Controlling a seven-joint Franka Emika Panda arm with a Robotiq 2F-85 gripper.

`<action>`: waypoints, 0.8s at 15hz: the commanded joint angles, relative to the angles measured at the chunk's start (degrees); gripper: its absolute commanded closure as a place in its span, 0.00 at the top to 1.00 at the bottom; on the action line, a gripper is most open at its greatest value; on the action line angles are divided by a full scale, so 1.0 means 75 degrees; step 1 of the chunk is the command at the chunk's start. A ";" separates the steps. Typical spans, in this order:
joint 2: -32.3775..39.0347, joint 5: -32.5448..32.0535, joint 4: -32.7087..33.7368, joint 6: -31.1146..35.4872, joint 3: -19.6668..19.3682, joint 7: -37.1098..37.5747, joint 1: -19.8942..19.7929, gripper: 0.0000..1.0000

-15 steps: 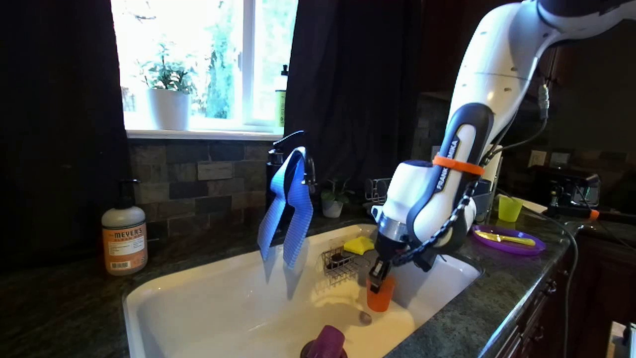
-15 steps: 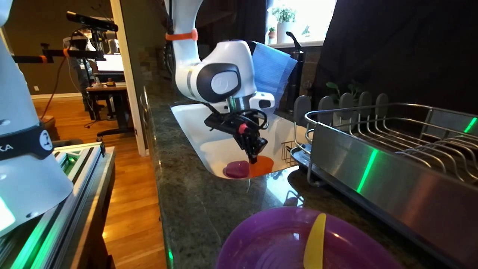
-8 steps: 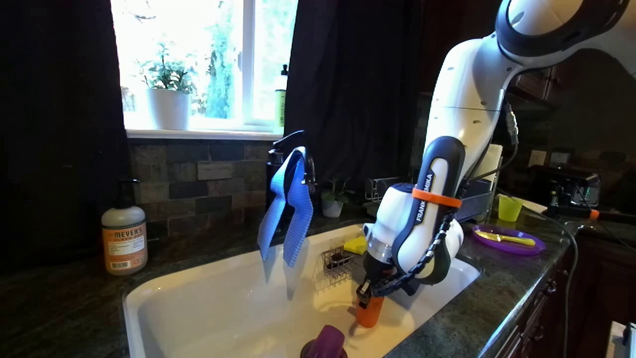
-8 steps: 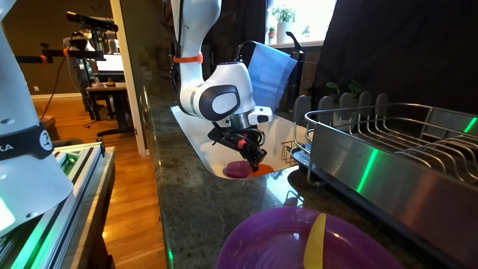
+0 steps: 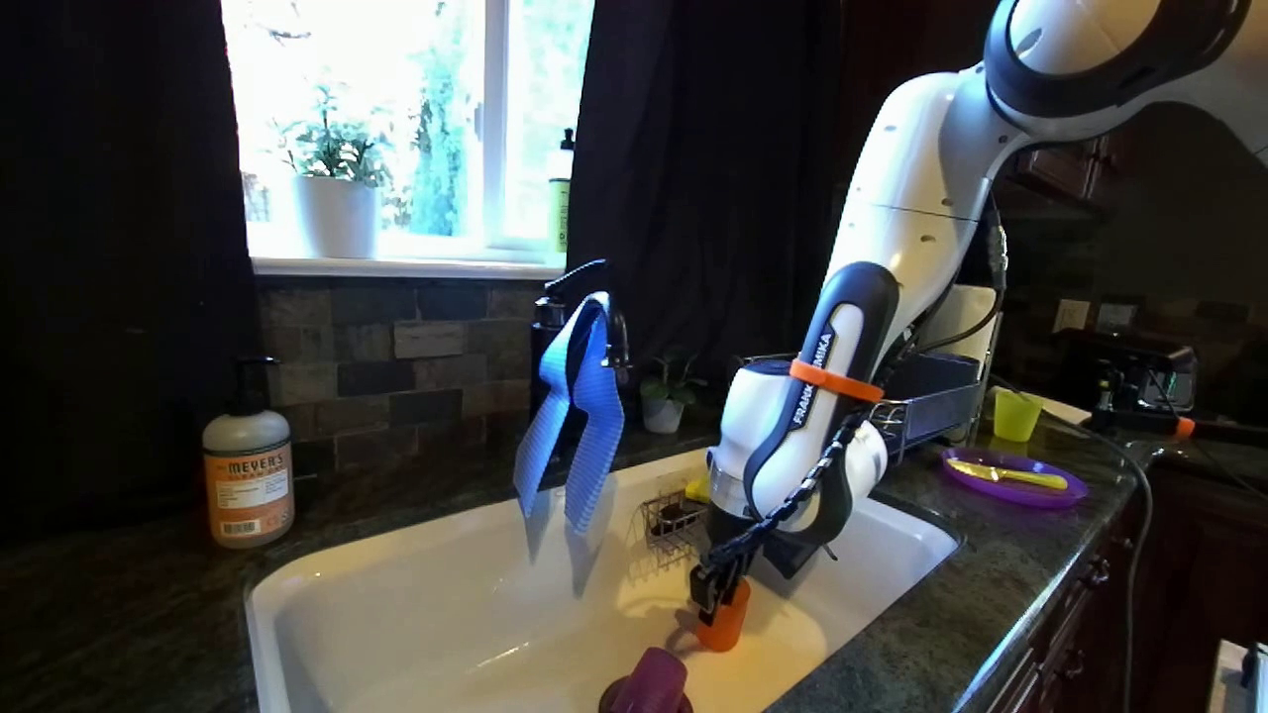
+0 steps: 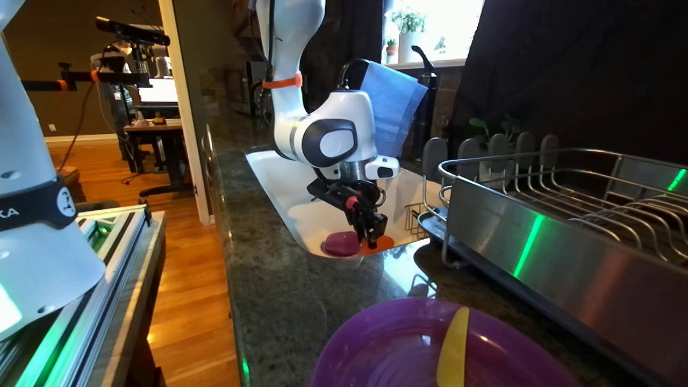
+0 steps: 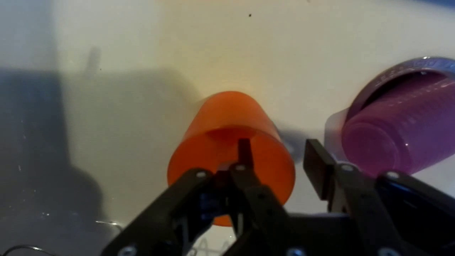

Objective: Put the orange cup inside the sink

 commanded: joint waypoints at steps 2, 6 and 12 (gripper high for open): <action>-0.0612 -0.0009 -0.0517 -0.0181 -0.0131 0.0395 0.0186 0.84; -0.2099 0.0051 -0.2187 0.0766 -0.0610 0.0657 0.0581 1.00; -0.3001 0.0412 -0.3268 0.2208 -0.0192 0.0110 0.0094 1.00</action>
